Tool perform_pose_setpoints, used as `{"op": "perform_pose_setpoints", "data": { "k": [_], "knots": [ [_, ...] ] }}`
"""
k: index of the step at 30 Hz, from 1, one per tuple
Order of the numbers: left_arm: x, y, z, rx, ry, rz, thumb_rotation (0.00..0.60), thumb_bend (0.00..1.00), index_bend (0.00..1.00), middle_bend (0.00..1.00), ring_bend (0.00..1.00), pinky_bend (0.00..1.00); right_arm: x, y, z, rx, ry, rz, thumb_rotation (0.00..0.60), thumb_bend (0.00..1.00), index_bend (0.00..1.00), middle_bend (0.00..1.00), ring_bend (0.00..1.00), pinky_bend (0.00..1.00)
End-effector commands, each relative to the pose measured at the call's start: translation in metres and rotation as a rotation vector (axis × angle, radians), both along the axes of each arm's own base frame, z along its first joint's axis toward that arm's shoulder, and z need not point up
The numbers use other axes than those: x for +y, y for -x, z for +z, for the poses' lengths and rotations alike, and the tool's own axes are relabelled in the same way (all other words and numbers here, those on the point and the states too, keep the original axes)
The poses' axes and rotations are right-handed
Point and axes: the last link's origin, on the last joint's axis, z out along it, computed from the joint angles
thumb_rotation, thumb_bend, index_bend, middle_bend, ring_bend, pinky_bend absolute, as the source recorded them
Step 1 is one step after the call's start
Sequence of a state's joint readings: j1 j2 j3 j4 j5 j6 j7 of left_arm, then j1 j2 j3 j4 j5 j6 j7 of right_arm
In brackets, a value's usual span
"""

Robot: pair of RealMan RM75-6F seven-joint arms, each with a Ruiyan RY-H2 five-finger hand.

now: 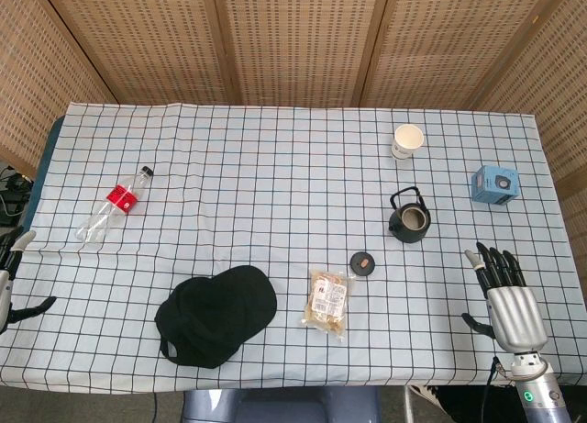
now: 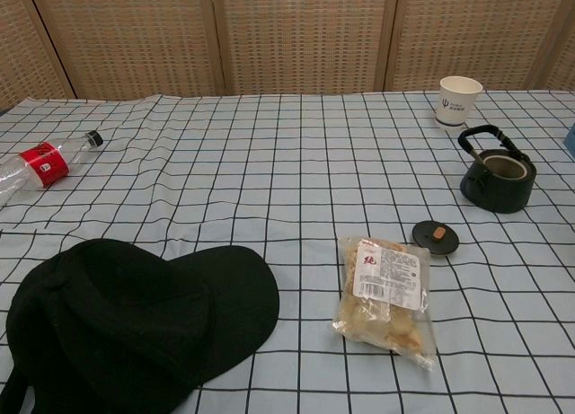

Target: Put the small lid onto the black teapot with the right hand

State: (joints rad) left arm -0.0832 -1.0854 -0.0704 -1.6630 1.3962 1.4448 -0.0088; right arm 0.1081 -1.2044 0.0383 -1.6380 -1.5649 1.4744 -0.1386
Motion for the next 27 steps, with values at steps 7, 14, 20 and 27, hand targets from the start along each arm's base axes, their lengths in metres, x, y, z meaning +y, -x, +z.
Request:
{"op": "perform_pose_setpoints", "data": {
  "k": [7, 14, 20, 27],
  "knots": [
    [0.000, 0.000, 0.000, -0.001, -0.002, 0.000, 0.600, 0.03, 0.00, 0.00, 0.00, 0.00, 0.000, 0.000, 0.001, -0.003, 0.001, -0.001, 0.600, 0.28, 0.00, 0.00, 0.00, 0.00],
    [0.000, 0.000, 0.001, -0.006, -0.002, 0.000, 0.600, 0.03, 0.00, 0.00, 0.00, 0.00, -0.001, -0.002, 0.001, -0.012, 0.000, 0.006, 0.600, 0.28, 0.00, 0.00, 0.00, 0.00],
    [0.002, 0.002, 0.002, -0.013, -0.007, 0.006, 0.600, 0.03, 0.00, 0.00, 0.00, 0.00, -0.005, -0.009, -0.002, -0.038, -0.012, 0.029, 0.600, 0.29, 0.00, 0.00, 0.00, 0.00],
    [0.003, 0.002, 0.001, -0.011, -0.002, 0.006, 0.600, 0.03, 0.00, 0.00, 0.00, 0.00, -0.031, -0.034, -0.018, -0.037, -0.088, 0.102, 0.600, 0.28, 0.03, 0.00, 0.00, 0.00]
  ]
}}
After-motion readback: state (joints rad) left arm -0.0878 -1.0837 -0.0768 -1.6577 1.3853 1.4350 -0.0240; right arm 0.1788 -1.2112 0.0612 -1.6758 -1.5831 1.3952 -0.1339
